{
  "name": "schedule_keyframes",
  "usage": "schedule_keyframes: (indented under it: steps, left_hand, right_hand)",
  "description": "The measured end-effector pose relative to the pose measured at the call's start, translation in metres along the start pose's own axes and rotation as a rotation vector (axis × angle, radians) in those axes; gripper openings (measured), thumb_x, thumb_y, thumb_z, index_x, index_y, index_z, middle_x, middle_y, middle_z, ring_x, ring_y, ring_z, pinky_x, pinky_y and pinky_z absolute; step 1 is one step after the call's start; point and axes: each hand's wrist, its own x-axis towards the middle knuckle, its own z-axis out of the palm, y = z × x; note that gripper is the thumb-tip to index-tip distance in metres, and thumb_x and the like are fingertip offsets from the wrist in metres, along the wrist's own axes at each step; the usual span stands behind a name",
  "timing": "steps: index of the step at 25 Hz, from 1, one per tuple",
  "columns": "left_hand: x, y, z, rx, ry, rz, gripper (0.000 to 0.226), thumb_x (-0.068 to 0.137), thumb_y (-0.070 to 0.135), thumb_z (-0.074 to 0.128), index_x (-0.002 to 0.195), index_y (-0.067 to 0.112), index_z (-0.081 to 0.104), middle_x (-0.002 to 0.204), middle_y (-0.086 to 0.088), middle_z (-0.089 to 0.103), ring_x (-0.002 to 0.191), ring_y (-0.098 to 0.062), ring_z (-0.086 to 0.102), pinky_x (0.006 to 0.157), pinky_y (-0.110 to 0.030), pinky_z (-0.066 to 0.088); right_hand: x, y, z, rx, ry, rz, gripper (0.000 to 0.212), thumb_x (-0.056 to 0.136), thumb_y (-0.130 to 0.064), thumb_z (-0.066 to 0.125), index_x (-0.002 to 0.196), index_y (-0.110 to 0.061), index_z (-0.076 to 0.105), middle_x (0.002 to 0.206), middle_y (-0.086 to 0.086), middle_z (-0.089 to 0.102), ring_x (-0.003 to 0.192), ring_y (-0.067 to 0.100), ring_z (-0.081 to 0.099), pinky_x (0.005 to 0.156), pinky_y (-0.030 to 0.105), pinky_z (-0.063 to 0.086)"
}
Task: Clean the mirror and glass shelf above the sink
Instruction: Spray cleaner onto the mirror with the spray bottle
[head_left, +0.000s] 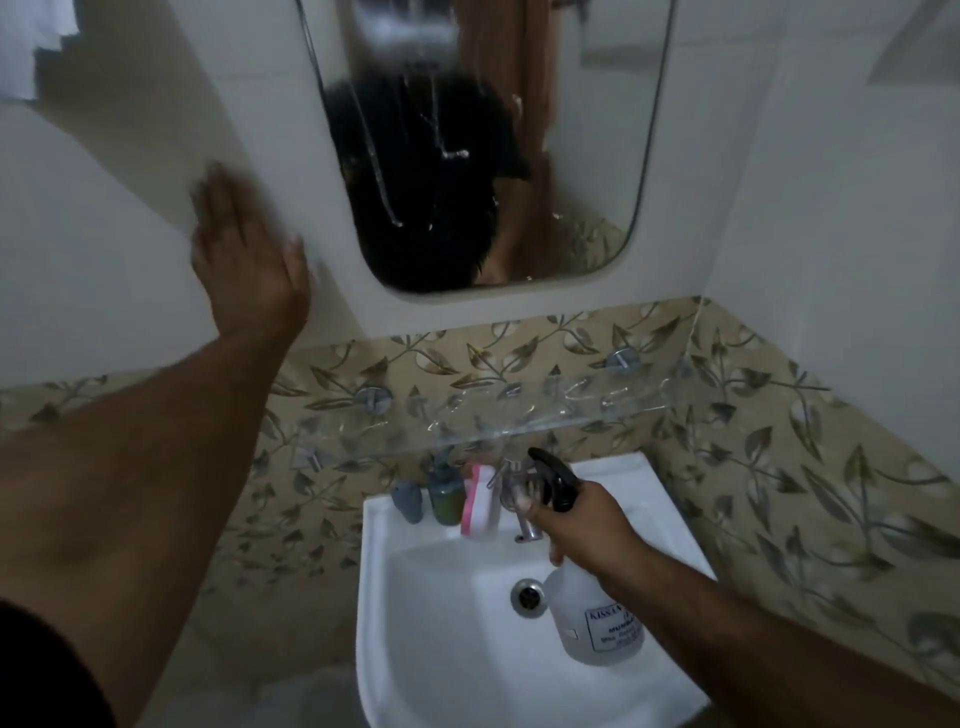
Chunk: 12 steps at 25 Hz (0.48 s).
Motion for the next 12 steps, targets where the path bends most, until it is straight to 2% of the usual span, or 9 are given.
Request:
schedule_keyframes:
  steps: [1, 2, 3, 5, 7, 8, 10, 12]
  left_hand:
    - [-0.038, -0.014, 0.015, -0.01, -0.044, -0.034, 0.072, 0.109, 0.047, 0.039, 0.171, 0.021, 0.014, 0.177, -0.014, 0.015, 0.167, -0.031, 0.01, 0.132, -0.049, 0.01]
    - [-0.08, -0.029, 0.028, -0.036, -0.097, -0.072, 0.064, 0.107, 0.046, 0.041, 0.164, 0.017, 0.031, 0.169, -0.02, 0.03, 0.159, -0.04, 0.027, 0.127, -0.054, 0.023]
    - [-0.116, -0.04, 0.04, -0.09, -0.162, -0.113, 0.058, 0.105, 0.044, 0.042, 0.152, 0.01, 0.047, 0.154, -0.026, 0.044, 0.145, -0.046, 0.042, 0.12, -0.056, 0.033]
    - [-0.157, -0.054, 0.054, -0.247, -0.256, -0.251, 0.054, 0.103, 0.041, 0.041, 0.13, 0.002, 0.065, 0.131, -0.03, 0.06, 0.125, -0.048, 0.055, 0.109, -0.053, 0.043]
    - [-0.156, -0.061, 0.064, -0.362, -0.312, -0.404, 0.053, 0.103, 0.038, 0.041, 0.123, -0.001, 0.072, 0.126, -0.032, 0.067, 0.121, -0.046, 0.06, 0.106, -0.048, 0.046]
    - [-0.153, -0.064, 0.066, -0.367, -0.334, -0.419, 0.051, 0.104, 0.036, 0.042, 0.121, -0.002, 0.073, 0.125, -0.032, 0.069, 0.12, -0.046, 0.062, 0.103, -0.046, 0.046]
    - [-0.15, -0.066, 0.064, -0.336, -0.329, -0.335, 0.047, 0.107, 0.031, 0.043, 0.118, -0.002, 0.074, 0.121, -0.031, 0.073, 0.116, -0.046, 0.066, 0.097, -0.044, 0.046]
    - [-0.151, -0.062, 0.061, -0.259, -0.296, -0.233, 0.048, 0.107, 0.031, 0.04, 0.114, -0.001, 0.074, 0.116, -0.03, 0.073, 0.111, -0.047, 0.067, 0.096, -0.048, 0.049]
  right_hand:
    - [0.002, 0.0, -0.001, -0.001, 0.0, -0.002, 0.029, 0.089, -0.036, 0.082, 0.104, -0.014, 0.071, 0.045, -0.004, 0.063, 0.04, 0.01, 0.058, 0.042, 0.019, 0.046]
    - [0.004, 0.0, -0.001, -0.002, 0.002, -0.004, 0.029, 0.089, -0.037, 0.082, 0.102, -0.014, 0.071, 0.046, -0.003, 0.063, 0.041, 0.012, 0.058, 0.043, 0.021, 0.046]
    - [0.006, 0.0, -0.001, -0.001, 0.008, -0.004, 0.028, 0.089, -0.038, 0.082, 0.099, -0.014, 0.071, 0.048, -0.003, 0.062, 0.042, 0.013, 0.058, 0.044, 0.022, 0.047]
    - [0.011, -0.003, 0.0, -0.013, 0.013, 0.003, 0.027, 0.089, -0.038, 0.082, 0.092, -0.014, 0.07, 0.049, 0.0, 0.061, 0.043, 0.015, 0.059, 0.047, 0.025, 0.049]
    - [0.018, -0.006, 0.002, -0.017, 0.028, 0.005, 0.028, 0.089, -0.036, 0.081, 0.083, -0.012, 0.07, 0.049, 0.002, 0.063, 0.043, 0.015, 0.061, 0.049, 0.024, 0.05]
    - [0.021, -0.008, 0.002, -0.004, 0.037, 0.007, 0.029, 0.09, -0.036, 0.081, 0.082, -0.011, 0.07, 0.049, 0.002, 0.065, 0.044, 0.015, 0.061, 0.05, 0.025, 0.051]
    - [0.026, -0.01, -0.002, 0.034, 0.071, -0.001, 0.03, 0.09, -0.035, 0.081, 0.092, -0.007, 0.072, 0.06, 0.012, 0.072, 0.05, 0.019, 0.064, 0.055, 0.03, 0.054]
    - [0.029, -0.008, -0.011, 0.057, 0.126, -0.025, 0.036, 0.09, -0.034, 0.082, 0.111, -0.006, 0.073, 0.082, 0.025, 0.077, 0.06, 0.024, 0.066, 0.063, 0.033, 0.055]
